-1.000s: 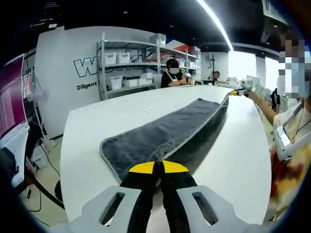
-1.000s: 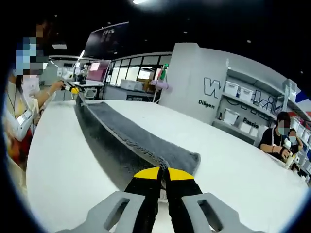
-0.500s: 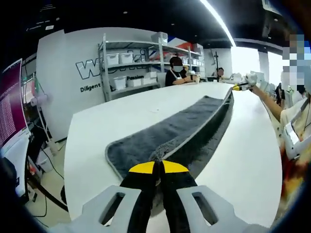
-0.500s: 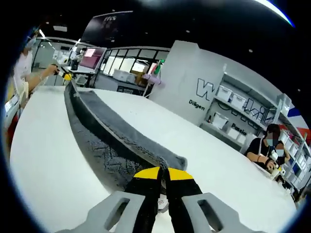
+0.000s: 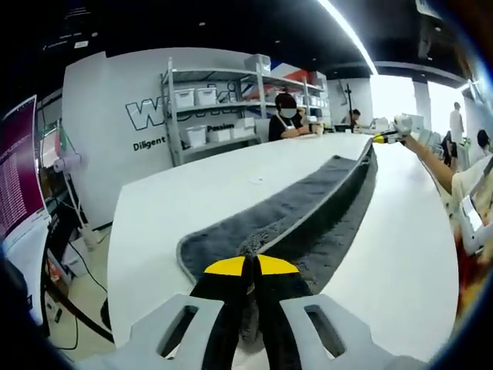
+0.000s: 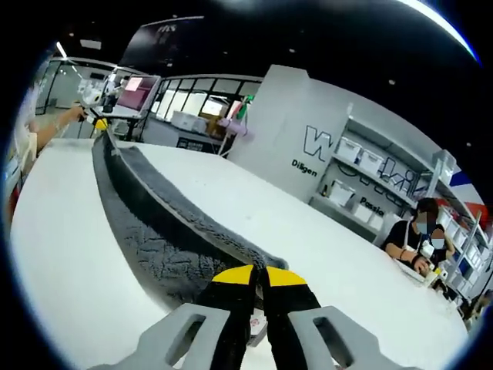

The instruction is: Fold the towel on the table until its edges align and the towel forms a compact rectangular stack.

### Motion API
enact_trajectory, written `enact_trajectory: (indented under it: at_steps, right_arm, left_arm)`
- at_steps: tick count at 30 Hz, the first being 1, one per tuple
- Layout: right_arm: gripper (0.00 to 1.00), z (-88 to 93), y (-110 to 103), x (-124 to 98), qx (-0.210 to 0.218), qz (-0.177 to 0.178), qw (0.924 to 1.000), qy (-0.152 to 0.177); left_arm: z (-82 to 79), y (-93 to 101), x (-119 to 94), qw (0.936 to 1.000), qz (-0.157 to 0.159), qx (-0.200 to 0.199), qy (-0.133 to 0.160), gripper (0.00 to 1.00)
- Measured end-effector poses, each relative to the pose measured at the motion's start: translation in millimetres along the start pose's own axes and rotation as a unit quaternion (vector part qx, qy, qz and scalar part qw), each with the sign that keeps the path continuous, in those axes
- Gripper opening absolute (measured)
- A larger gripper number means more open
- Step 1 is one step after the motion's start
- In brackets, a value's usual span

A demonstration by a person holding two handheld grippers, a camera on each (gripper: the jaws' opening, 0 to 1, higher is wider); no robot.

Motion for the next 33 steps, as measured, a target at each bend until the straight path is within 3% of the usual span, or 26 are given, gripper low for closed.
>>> enact_trajectory:
  at_steps: [33]
  right_arm:
    - [0.0,-18.3,32.0,46.9,-0.028,0.077,0.9966,-0.007]
  left_arm:
    - [-31.2,-23.2,30.8,0.9985,-0.04,0.036,0.01,0.03]
Point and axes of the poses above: the point that each gripper's makers call its tool centre point, and the gripper's own axes: x roughly forward along the fingers, y roughly to its right, z roughly out of its underside, the point moved 2 cm from there along -x, roughly backward along the fingers, and after that the axes turned 13 degrees about -x, right-handed, at the moved point
